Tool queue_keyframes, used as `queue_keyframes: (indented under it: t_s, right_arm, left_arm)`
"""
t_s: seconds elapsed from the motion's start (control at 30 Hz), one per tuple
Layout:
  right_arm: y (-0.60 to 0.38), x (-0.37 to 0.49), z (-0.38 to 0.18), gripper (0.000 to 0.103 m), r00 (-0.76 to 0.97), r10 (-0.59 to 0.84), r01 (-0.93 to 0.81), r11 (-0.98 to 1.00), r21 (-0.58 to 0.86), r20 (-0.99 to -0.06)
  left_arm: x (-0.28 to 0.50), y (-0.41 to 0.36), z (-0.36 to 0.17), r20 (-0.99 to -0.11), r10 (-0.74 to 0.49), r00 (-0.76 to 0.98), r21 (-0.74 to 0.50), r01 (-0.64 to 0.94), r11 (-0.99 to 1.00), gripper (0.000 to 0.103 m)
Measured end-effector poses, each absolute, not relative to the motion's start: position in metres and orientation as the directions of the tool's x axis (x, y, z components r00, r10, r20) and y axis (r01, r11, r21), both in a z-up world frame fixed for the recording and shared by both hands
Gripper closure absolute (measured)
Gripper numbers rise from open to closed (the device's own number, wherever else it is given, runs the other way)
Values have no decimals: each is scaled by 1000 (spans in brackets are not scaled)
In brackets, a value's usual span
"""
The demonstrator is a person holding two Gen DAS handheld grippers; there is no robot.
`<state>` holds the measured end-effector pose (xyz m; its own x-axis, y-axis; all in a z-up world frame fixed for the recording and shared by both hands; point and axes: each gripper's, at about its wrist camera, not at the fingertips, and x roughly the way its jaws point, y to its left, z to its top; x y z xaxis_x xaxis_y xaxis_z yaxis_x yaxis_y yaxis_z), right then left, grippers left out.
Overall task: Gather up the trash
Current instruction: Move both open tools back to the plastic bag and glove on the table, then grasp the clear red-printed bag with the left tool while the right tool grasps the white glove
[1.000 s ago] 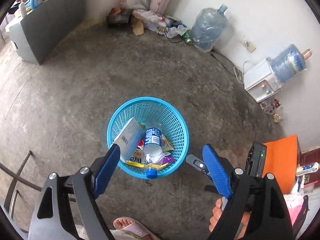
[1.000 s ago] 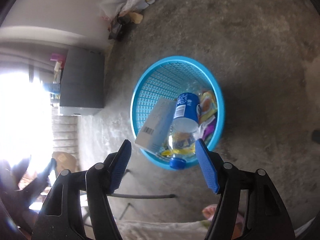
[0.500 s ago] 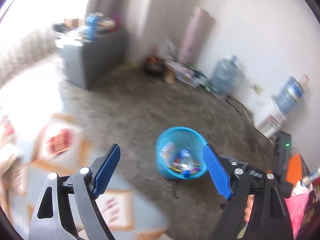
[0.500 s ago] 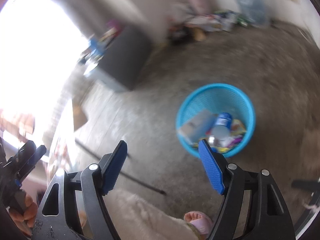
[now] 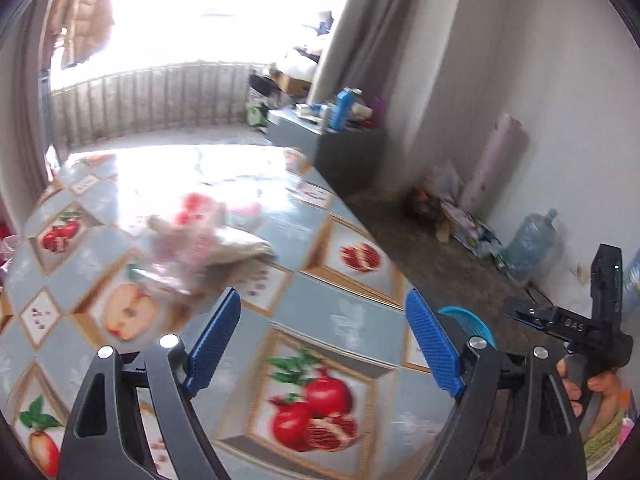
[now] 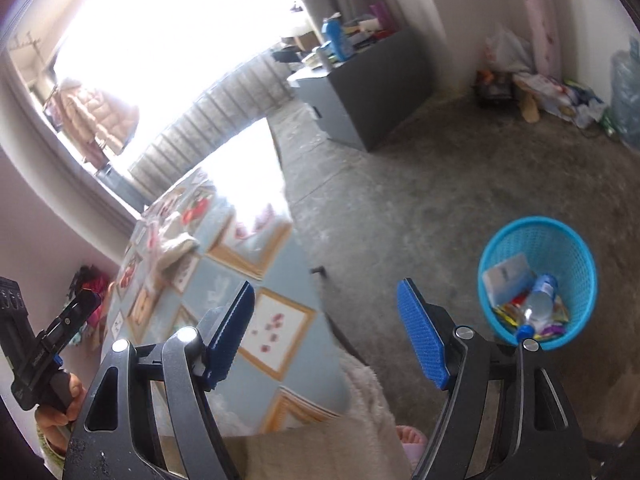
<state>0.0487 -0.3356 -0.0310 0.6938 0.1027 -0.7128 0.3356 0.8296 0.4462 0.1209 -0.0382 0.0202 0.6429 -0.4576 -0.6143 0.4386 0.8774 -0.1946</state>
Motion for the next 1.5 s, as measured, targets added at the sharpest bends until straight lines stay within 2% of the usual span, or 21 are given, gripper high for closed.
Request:
queue_keyframes:
  t_s: [0.3, 0.47, 0.6, 0.7, 0.77, 0.9, 1.07, 1.1, 1.17, 1.23, 1.5]
  right_arm:
    - [-272, 113, -21, 33, 665, 249, 184, 859, 478, -704]
    - [-236, 170, -23, 39, 622, 353, 104, 847, 521, -699]
    - [-219, 221, -39, 47, 566, 421, 109, 814, 570, -709]
    - [-206, 255, -54, 51, 525, 442, 121, 807, 578, -727]
    - [-199, 275, -64, 51, 503, 446, 129, 808, 575, -740]
    - [-187, 300, -82, 58, 462, 449, 135, 817, 561, -765]
    - [-174, 307, -79, 81, 430, 474, 109, 818, 565, -768]
    - [-172, 306, -81, 90, 420, 486, 103, 813, 573, -766]
    - [-169, 301, -83, 95, 404, 513, 90, 801, 591, -757]
    - [-172, 295, -84, 97, 396, 538, 78, 787, 611, -744]
    - [-184, 254, -78, 98, 382, 589, 53, 756, 653, -712]
  left_arm:
    - [171, 25, 22, -579, -396, 713, -200, 347, 916, 21]
    - [216, 19, 8, -621, -363, 694, -181, 324, 929, 21]
    - [261, 11, -18, -699, -326, 637, -168, 297, 940, 23]
    - [283, 7, -36, -735, -327, 594, -184, 290, 939, 27]
    - [294, 5, -46, -754, -338, 564, -203, 290, 935, 38]
    - [310, 8, -62, -778, -346, 524, -250, 247, 936, 52]
    - [318, 16, -72, -785, -360, 504, -305, 192, 933, 72]
    - [317, 18, -73, -781, -370, 503, -317, 191, 929, 74]
    - [314, 18, -72, -777, -391, 492, -338, 199, 920, 82]
    - [309, 15, -72, -777, -421, 468, -364, 210, 907, 85]
    - [266, -13, -74, -781, -490, 386, -394, 304, 867, 85]
